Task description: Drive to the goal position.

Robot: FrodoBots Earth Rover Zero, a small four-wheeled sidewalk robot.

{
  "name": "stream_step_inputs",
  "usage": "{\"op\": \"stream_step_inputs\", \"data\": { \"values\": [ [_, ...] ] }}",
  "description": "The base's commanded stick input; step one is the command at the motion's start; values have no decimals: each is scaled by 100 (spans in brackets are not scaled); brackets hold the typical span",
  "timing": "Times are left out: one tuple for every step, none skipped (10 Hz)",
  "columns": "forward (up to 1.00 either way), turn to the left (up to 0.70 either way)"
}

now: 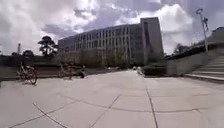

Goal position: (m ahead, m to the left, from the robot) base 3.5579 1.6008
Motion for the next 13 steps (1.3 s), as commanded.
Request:
{"op": "stream_step_inputs", "data": {
  "values": [
    [50,0],
    [50,0],
    [50,0],
    [50,0],
    [50,0],
    [50,0],
    [50,0],
    [50,0],
    [50,0],
    [50,0],
    [50,0],
    [50,0],
    [50,0]
  ]
}}
